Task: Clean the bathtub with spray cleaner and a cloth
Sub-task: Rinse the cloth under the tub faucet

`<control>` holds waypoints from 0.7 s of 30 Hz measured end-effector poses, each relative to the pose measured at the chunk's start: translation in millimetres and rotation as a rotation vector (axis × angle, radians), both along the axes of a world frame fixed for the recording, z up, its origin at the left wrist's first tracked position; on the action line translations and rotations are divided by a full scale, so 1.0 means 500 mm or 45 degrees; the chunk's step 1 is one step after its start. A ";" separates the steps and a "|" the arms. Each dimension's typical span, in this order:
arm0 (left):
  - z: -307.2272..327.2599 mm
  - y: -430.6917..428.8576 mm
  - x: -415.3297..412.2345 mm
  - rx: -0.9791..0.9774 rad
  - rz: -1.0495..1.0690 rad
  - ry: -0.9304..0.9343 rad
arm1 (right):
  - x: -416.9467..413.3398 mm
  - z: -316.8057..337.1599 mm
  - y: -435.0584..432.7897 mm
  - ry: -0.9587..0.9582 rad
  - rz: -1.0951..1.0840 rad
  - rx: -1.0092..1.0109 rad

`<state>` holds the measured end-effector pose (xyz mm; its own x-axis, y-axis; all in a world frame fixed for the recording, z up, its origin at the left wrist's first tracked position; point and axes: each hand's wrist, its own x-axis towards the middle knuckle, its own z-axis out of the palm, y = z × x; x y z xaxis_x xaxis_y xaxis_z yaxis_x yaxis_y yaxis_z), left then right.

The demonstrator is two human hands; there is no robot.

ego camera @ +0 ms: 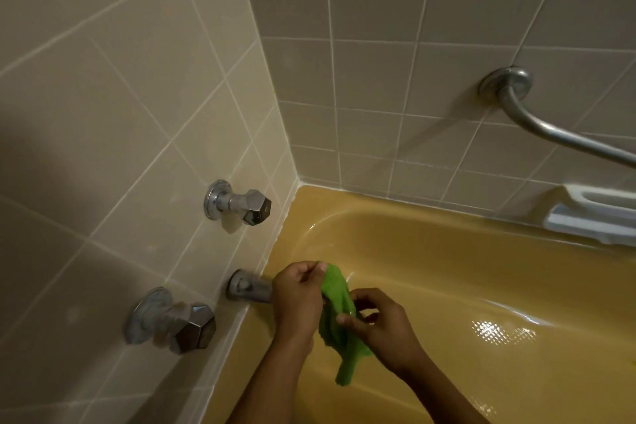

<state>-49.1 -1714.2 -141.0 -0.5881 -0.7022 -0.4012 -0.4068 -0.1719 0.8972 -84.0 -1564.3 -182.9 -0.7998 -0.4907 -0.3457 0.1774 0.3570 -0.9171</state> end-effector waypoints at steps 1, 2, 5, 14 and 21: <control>0.005 0.000 -0.003 0.036 0.029 0.005 | 0.006 -0.001 -0.005 0.031 -0.020 0.012; 0.008 -0.003 -0.004 0.062 0.056 0.012 | 0.007 -0.002 -0.011 0.095 -0.054 0.036; 0.008 -0.022 -0.001 0.120 0.145 0.052 | -0.006 -0.012 -0.019 0.280 -0.042 0.089; -0.060 -0.039 0.076 0.097 -0.270 0.007 | -0.067 0.007 -0.043 -0.078 0.053 -0.053; -0.142 0.028 0.110 0.076 -0.429 -0.077 | -0.080 -0.012 -0.062 -0.395 -0.270 -0.279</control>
<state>5.9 -1700.1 -212.0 -0.7568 -0.4471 -0.4769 -0.5016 -0.0705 0.8622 -124.0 -1595.3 -188.8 -0.7654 -0.4152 -0.4918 0.5052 0.0859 -0.8587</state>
